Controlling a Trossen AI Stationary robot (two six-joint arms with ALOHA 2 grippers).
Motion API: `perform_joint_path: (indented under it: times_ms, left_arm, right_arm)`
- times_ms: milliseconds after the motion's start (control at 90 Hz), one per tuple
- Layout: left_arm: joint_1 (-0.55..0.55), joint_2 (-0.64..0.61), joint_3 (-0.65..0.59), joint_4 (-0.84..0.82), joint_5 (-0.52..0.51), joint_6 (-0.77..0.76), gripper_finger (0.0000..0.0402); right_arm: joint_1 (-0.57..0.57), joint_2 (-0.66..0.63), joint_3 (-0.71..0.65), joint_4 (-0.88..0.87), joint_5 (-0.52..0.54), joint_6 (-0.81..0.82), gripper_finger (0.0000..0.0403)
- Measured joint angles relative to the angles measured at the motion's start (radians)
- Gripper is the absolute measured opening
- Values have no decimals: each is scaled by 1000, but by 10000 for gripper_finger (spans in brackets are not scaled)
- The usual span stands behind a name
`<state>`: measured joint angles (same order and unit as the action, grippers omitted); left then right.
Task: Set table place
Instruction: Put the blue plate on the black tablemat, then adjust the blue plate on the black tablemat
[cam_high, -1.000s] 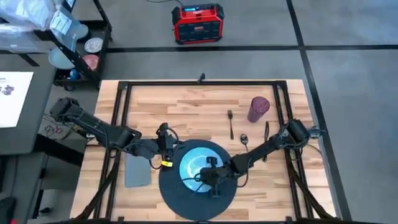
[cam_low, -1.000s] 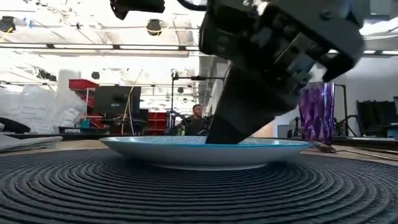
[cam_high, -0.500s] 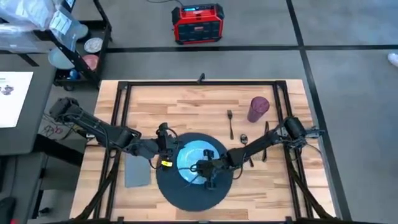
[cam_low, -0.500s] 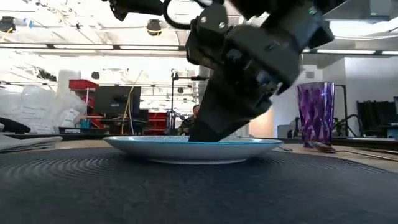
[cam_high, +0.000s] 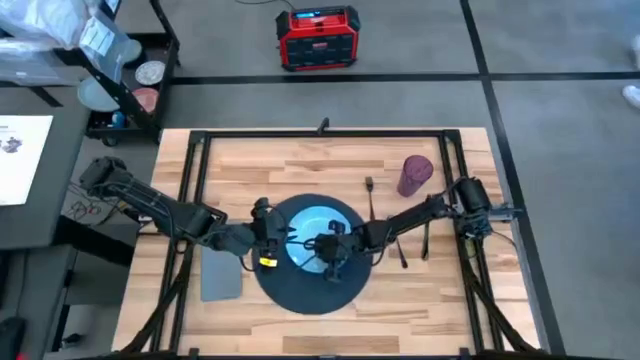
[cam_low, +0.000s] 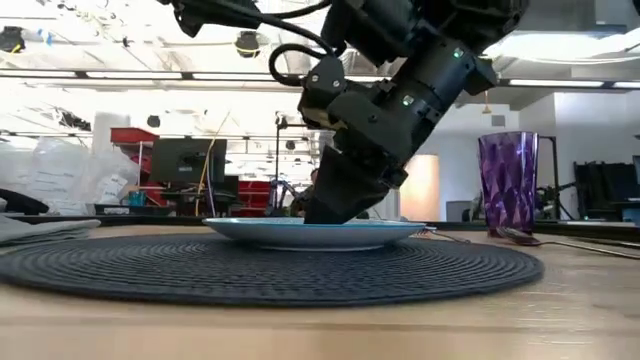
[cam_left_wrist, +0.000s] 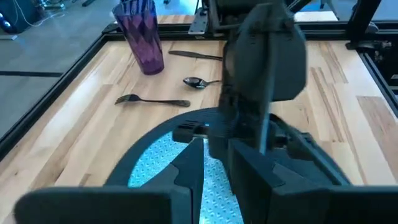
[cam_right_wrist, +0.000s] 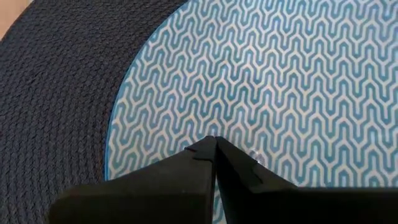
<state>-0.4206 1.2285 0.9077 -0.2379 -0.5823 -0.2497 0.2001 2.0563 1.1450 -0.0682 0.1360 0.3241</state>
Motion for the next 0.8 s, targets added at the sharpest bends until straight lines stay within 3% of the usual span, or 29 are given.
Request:
perform_joint_path:
  times_ms: [133,244,522,678,800]
  left_arm:
    - [-11,0,0,2,0,-1,59]
    - [-20,0,0,3,0,-1,59]
    - [-24,0,0,-6,-16,10,59]
    - [-24,-1,-12,-6,-26,3,59]
    - [-5,35,-97,-29,-14,-36,59]
  right_arm:
    - [1,-7,0,-2,9,0,0]
    - [20,-41,-8,-9,85,-38,0]
    - [63,-259,-10,-36,281,-133,8]
    - [107,-367,-10,-66,282,-149,40]
    - [145,-427,-9,-146,296,-95,60]
